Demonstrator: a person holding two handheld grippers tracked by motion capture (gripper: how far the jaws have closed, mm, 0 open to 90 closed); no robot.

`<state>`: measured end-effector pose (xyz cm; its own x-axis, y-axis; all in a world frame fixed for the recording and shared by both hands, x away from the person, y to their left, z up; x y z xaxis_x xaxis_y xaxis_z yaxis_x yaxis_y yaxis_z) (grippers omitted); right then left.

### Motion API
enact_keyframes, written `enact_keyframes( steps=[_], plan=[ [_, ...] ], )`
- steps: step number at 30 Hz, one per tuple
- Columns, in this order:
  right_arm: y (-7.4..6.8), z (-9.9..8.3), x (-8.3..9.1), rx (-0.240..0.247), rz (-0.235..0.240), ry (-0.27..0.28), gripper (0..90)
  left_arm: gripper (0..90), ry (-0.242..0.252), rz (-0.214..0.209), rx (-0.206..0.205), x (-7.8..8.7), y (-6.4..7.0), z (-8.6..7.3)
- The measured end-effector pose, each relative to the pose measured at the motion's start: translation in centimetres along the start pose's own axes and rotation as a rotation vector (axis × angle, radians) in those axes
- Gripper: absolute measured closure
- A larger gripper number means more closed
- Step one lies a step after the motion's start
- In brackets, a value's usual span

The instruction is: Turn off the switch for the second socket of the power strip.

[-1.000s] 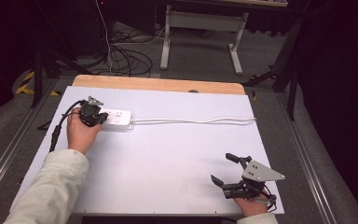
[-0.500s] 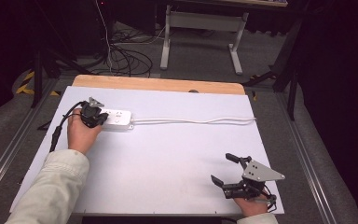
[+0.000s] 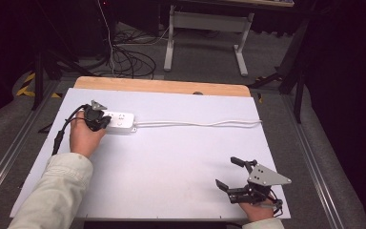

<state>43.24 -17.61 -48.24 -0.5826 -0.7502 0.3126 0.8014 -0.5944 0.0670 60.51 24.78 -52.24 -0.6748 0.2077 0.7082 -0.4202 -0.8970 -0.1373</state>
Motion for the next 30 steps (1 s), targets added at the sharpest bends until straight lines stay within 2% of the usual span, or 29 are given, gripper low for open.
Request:
enact_keyframes(
  steps=[1, 6, 13, 21, 24, 28, 30],
  plan=[
    [-0.01, 0.0, 0.0, -0.001, 0.0, 0.0, 11.4, 90.0, -0.001, 0.006, -0.015, 0.01, -0.03, 0.0],
    [-0.07, -0.02, -0.02, 0.0, 0.002, -0.002, 11.4, 90.0, -0.002, -0.004, 0.008, 0.07, 0.0, -0.11],
    [-0.12, -0.08, -0.05, 0.0, 0.003, -0.007, 11.5, 90.0, -0.009, 0.008, -0.007, 0.07, 0.08, -0.04],
    [-0.14, -0.1, -0.08, 0.003, 0.003, -0.008, 11.4, 90.0, -0.019, 0.003, 0.011, 0.15, 0.09, -0.13],
    [-0.15, -0.11, -0.08, 0.003, 0.002, -0.01, 11.4, 90.0, -0.023, 0.006, -0.003, 0.15, 0.05, -0.1],
    [-0.14, -0.16, -0.1, -0.001, 0.003, -0.012, 11.4, 90.0, -0.032, -0.027, 0.028, 0.23, 0.02, -0.26],
    [-0.15, -0.16, -0.11, -0.001, 0.003, -0.013, 11.5, 90.0, -0.025, -0.035, 0.029, 0.21, -0.08, -0.25]
  ],
)
Point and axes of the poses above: each handheld gripper's, and its own axes: x roughly backward along the jaws, z roughly out of its top, y roughly to its right, the point moved 9 cm from there along -x, roughly forward along the jaws, and after that the axes turned 2 degrees about -x, right-handed, at the moved point
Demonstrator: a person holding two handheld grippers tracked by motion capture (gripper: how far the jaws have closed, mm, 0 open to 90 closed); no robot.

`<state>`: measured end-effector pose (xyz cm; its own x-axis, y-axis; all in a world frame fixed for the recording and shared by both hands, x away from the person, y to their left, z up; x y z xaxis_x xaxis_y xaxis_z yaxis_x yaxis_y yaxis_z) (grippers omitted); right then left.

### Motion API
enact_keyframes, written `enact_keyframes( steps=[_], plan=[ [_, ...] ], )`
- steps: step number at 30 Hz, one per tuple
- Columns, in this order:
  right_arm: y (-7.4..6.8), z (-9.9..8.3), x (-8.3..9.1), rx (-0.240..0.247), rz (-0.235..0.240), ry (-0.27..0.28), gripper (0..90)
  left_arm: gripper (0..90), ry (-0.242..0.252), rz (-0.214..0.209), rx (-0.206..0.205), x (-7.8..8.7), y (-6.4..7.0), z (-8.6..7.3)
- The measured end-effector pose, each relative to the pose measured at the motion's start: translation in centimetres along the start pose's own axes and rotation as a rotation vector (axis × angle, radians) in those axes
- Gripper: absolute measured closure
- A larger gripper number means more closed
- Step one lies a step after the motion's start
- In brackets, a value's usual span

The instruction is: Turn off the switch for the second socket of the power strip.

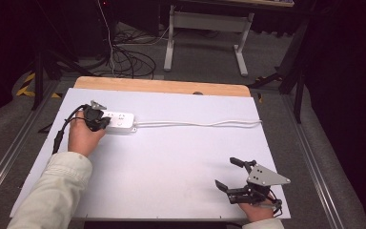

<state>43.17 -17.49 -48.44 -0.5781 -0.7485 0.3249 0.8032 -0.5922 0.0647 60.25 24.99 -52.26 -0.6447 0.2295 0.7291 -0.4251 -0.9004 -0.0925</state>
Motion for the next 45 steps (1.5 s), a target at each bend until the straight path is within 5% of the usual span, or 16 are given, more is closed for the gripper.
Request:
enact_keyframes(
  steps=[4, 8, 15, 29, 41, 45],
  plan=[
    [0.0, 0.0, 0.0, -0.001, -0.001, 0.001, 11.5, 90.0, -0.001, 0.008, -0.012, 0.0, 0.0, 0.0],
    [0.1, 0.0, 0.0, -0.003, -0.002, 0.005, 11.4, 90.0, 0.046, 0.009, -0.1, 0.1, 0.4, 0.3],
    [0.1, 0.0, 0.0, -0.005, -0.002, 0.003, 11.4, 89.8, 0.105, -0.054, -0.017, 1.3, 1.1, 1.5],
    [0.1, 0.0, -0.1, -0.002, -0.006, -0.003, 11.4, 86.0, 0.22, -0.095, -0.011, 4.9, 1.6, 3.2],
    [0.1, 0.0, 0.0, -0.001, -0.005, -0.001, 11.4, 82.1, 0.239, -0.132, -0.012, 6.4, 2.3, 3.3],
    [0.1, 0.0, -0.1, -0.002, -0.005, -0.001, 11.5, 74.3, 0.245, -0.129, 0.002, 6.9, 2.3, 3.4]
  ],
)
Point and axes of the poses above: each handheld gripper's, and its own axes: x roughly backward along the jaws, z roughly out of its top, y roughly to its right, the point moved 9 cm from there along -x, roughly forward along the jaws, and after that the axes turned 2 degrees about -x, right-handed, at the moved point
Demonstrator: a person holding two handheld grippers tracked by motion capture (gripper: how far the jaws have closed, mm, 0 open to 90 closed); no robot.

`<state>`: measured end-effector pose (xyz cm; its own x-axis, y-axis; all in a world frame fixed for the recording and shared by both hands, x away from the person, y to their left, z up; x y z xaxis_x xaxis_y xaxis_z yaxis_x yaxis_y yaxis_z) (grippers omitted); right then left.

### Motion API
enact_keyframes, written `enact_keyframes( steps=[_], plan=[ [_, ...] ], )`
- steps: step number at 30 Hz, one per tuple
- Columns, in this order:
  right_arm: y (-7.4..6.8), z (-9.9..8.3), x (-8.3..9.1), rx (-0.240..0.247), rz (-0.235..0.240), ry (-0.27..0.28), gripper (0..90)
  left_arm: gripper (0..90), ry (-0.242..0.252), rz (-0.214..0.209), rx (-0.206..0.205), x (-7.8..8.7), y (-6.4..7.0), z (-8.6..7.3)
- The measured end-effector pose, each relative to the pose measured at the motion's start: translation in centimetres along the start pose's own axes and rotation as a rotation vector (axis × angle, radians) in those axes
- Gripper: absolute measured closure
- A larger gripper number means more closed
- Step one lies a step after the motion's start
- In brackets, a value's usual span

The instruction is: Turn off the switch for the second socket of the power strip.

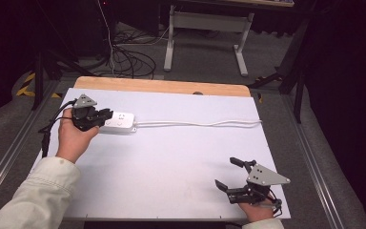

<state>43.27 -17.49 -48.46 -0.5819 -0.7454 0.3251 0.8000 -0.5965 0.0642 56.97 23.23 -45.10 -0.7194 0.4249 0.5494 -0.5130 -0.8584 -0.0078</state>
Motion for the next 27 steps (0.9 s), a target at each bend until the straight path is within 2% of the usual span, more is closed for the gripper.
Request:
enact_keyframes(
  steps=[4, 7, 10, 12, 14, 16, 21, 23, 24, 25, 27],
  plan=[
    [0.0, 0.0, 0.0, 0.0, 0.0, -0.001, 11.4, 57.0, 0.01, -0.011, 0.056, 0.9, 0.6, 0.5],
    [0.0, -0.1, 0.0, -0.003, -0.002, -0.006, 11.4, 47.1, 0.036, -0.036, 0.041, 1.8, 1.4, 0.9],
    [0.0, 0.0, 0.0, -0.004, 0.001, -0.002, 11.4, 38.4, 0.044, -0.059, -0.003, 2.8, 2.5, 1.0],
    [-0.1, 0.0, 0.0, -0.001, 0.004, -0.003, 11.4, 33.0, 0.062, -0.114, 0.004, 3.5, 3.5, 1.0],
    [-0.1, 0.0, 0.0, -0.001, 0.005, -0.002, 11.4, 28.7, 0.101, -0.142, -0.009, 4.3, 4.5, 1.1],
    [-0.1, 0.0, 0.0, -0.002, 0.005, -0.002, 11.4, 26.9, 0.131, -0.15, -0.039, 5.1, 5.1, 1.2],
    [-0.1, 0.0, 0.0, -0.002, 0.004, -0.002, 11.4, 21.5, 0.18, -0.198, -0.053, 6.5, 7.0, 0.7],
    [-0.1, 0.0, 0.0, -0.001, 0.004, -0.004, 11.4, 18.7, 0.196, -0.219, -0.072, 6.9, 7.6, 0.3],
    [-0.1, 0.0, 0.0, 0.0, 0.004, -0.003, 11.4, 18.0, 0.205, -0.235, -0.063, 7.2, 8.0, 0.1],
    [-0.2, 0.0, 0.0, 0.0, 0.004, -0.002, 11.4, 17.5, 0.214, -0.24, -0.079, 7.4, 8.1, -0.1],
    [-0.2, 0.0, 0.0, 0.0, 0.006, -0.001, 11.4, 16.0, 0.223, -0.264, -0.084, 7.7, 8.6, -0.8]
  ],
)
Point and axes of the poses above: each handheld gripper's, and its own axes: x roughly backward along the jaws, z roughly out of its top, y roughly to its right, the point moved 9 cm from there along -x, roughly forward along the jaws, and after that the axes turned 2 degrees about -x, right-handed, at the moved point
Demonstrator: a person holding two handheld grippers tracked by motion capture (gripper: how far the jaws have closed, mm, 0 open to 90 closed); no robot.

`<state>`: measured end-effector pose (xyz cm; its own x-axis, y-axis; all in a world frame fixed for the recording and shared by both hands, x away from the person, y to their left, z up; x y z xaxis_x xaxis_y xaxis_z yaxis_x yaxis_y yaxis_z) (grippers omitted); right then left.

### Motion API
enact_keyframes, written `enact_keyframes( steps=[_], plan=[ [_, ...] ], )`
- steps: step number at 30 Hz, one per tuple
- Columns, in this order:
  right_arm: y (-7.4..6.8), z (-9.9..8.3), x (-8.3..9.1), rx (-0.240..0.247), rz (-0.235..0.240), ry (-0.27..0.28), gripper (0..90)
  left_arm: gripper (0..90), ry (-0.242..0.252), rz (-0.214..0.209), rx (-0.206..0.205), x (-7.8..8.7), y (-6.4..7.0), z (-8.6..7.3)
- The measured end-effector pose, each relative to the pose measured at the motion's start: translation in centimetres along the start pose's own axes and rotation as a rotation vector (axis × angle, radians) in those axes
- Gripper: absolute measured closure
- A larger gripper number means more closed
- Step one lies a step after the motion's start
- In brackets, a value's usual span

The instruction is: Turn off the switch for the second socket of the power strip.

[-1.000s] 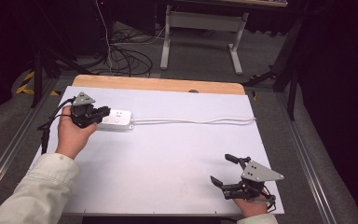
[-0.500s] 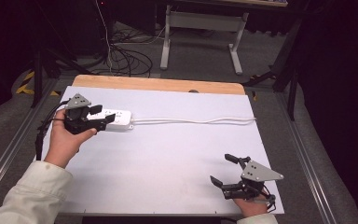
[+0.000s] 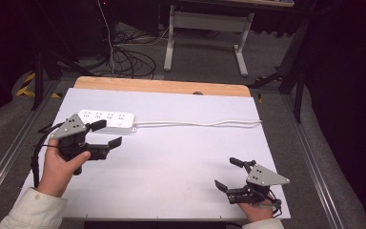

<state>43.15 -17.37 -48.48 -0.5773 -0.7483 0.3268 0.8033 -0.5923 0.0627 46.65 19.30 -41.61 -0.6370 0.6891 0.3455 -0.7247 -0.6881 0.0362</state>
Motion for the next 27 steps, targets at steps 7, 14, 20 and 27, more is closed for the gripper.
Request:
enact_keyframes(
  steps=[7, 14, 20, 27],
  plan=[
    [0.0, 0.0, 0.0, 0.002, 0.001, -0.005, 11.4, 14.0, -0.01, 0.002, -0.05, 0.6, 1.3, -2.1],
    [-0.1, -0.1, -0.1, 0.005, 0.003, -0.008, 11.4, 13.6, 0.001, -0.053, -0.007, 0.6, 2.4, -4.6],
    [-0.1, -0.1, -0.1, 0.0, 0.005, -0.01, 11.4, 15.6, -0.034, -0.012, -0.085, 0.8, 2.7, -5.9],
    [-0.1, -0.1, -0.2, 0.004, 0.01, -0.009, 11.5, 15.6, -0.025, -0.076, -0.016, 1.0, 3.3, -7.6]
  ],
)
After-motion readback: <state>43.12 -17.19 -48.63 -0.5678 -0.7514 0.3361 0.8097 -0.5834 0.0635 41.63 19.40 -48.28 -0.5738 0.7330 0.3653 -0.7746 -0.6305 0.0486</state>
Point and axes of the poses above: each handheld gripper's, and its own axes: x roughly backward along the jaws, z roughly out of its top, y roughly to its right, the point moved 9 cm from there along -x, roughly forward along the jaws, and after that the axes turned 2 degrees about -x, right-handed, at the moved point
